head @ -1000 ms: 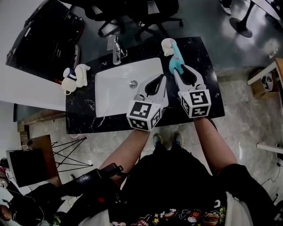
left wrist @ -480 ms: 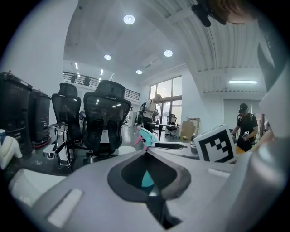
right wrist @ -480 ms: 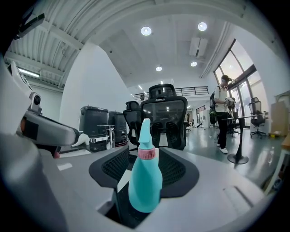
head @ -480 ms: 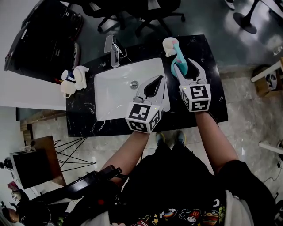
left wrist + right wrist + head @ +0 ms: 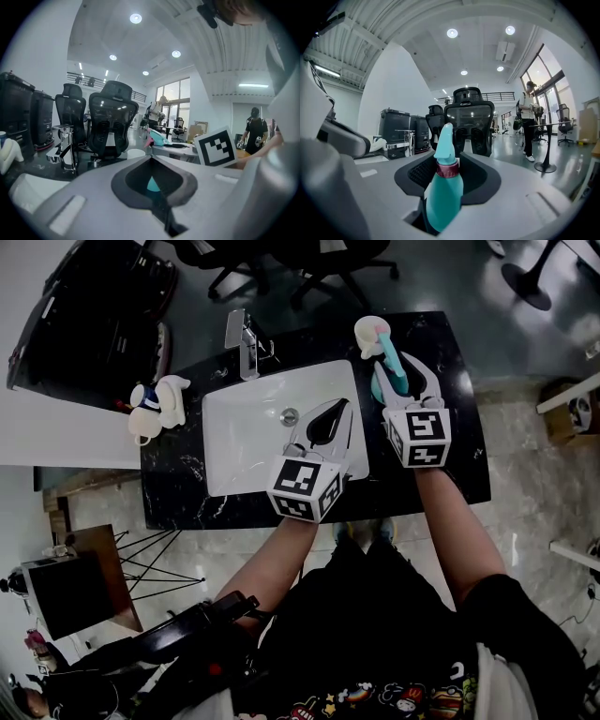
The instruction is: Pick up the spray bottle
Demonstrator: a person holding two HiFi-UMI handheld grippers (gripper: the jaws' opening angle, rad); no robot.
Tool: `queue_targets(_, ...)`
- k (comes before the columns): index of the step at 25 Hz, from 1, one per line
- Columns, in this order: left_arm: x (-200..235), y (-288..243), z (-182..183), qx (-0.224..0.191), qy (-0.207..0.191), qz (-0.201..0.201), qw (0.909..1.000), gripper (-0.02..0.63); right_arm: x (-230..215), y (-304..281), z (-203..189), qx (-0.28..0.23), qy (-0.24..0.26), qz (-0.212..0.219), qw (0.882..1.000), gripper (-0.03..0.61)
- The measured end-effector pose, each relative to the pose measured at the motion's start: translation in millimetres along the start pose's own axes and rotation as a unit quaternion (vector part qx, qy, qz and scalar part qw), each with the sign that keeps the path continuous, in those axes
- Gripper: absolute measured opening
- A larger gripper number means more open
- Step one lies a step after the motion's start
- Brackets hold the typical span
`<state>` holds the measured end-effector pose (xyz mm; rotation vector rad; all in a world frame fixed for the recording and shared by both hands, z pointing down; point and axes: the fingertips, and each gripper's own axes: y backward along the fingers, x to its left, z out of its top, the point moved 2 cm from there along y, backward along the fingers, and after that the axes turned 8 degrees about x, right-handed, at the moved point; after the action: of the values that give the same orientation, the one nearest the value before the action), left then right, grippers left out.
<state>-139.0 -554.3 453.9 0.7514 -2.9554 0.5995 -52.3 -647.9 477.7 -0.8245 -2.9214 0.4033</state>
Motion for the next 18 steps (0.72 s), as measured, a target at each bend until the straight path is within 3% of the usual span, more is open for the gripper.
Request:
queue_targets(9, 6, 2, 8, -0.013, 0.003, -0.014, 0.9998, 0.000, 6, 21, 20, -0.009, 0.008, -0.011, 1.000, 0.173)
queue_targets(18, -20, 11, 34, -0.043, -0.015, -0.051, 0.9977, 0.000, 26, 92, 65, -0.050, 0.012, -0.014, 0.999, 0.173)
